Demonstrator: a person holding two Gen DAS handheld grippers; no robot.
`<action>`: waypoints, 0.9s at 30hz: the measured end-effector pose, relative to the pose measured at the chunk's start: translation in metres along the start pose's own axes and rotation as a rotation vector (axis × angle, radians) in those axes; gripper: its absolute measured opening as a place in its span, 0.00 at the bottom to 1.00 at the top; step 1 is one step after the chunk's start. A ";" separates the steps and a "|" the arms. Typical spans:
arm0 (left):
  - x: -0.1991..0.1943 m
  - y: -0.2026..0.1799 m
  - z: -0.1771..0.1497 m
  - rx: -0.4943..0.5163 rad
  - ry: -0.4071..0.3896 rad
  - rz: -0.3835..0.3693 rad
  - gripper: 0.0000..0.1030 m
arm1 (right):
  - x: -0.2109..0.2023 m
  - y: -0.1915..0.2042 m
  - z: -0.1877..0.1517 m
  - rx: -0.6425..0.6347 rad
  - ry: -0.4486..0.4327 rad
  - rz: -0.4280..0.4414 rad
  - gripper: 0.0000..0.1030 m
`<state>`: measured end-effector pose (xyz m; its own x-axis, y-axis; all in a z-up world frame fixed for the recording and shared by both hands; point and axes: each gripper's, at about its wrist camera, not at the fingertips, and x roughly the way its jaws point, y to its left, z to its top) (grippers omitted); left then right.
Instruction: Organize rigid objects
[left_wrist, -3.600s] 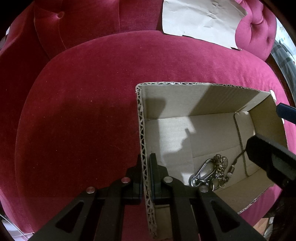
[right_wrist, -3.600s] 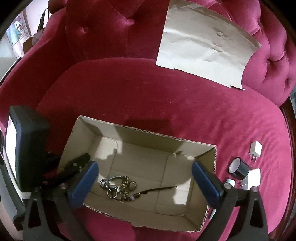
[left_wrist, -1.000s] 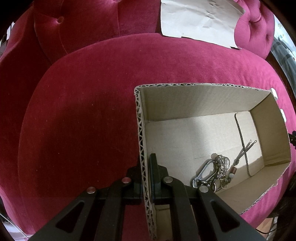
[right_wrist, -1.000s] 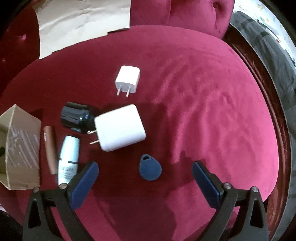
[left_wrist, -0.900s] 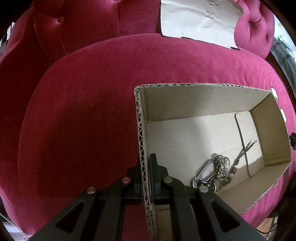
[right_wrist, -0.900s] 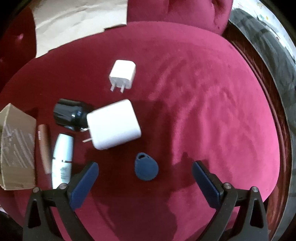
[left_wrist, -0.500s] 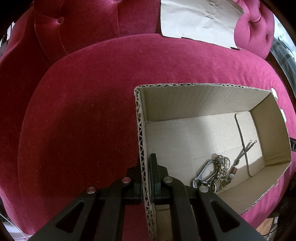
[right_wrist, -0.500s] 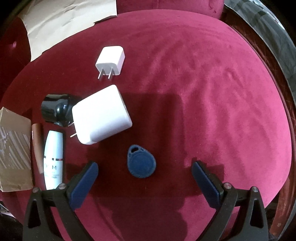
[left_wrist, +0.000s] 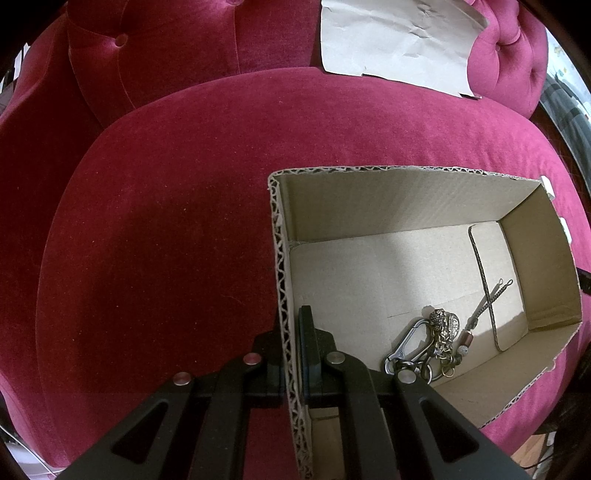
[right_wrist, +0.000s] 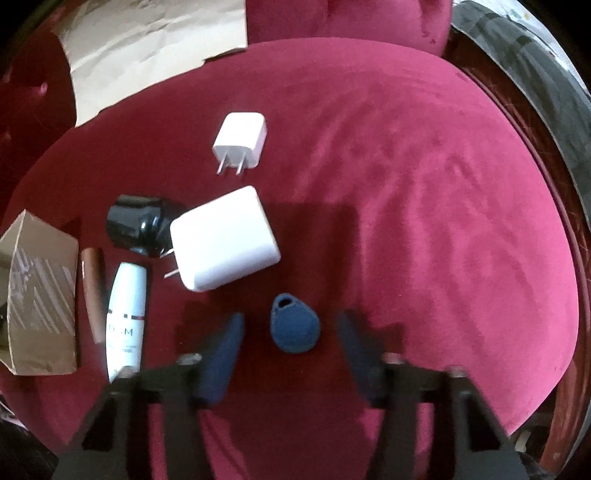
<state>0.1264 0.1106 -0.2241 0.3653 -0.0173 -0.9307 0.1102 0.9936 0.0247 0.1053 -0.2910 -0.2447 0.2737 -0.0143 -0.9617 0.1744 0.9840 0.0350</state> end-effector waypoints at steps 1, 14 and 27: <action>0.000 0.000 0.000 0.000 0.000 0.000 0.05 | -0.002 -0.002 0.000 0.007 -0.008 -0.009 0.26; 0.000 0.001 0.000 0.001 0.000 0.000 0.05 | -0.012 0.001 0.003 0.004 -0.009 -0.030 0.26; 0.000 0.001 0.000 -0.001 -0.001 -0.003 0.05 | -0.041 0.007 0.007 -0.006 -0.042 -0.043 0.26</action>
<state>0.1265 0.1120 -0.2239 0.3659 -0.0201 -0.9305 0.1104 0.9936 0.0220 0.1024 -0.2846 -0.2031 0.3058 -0.0635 -0.9500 0.1810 0.9835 -0.0075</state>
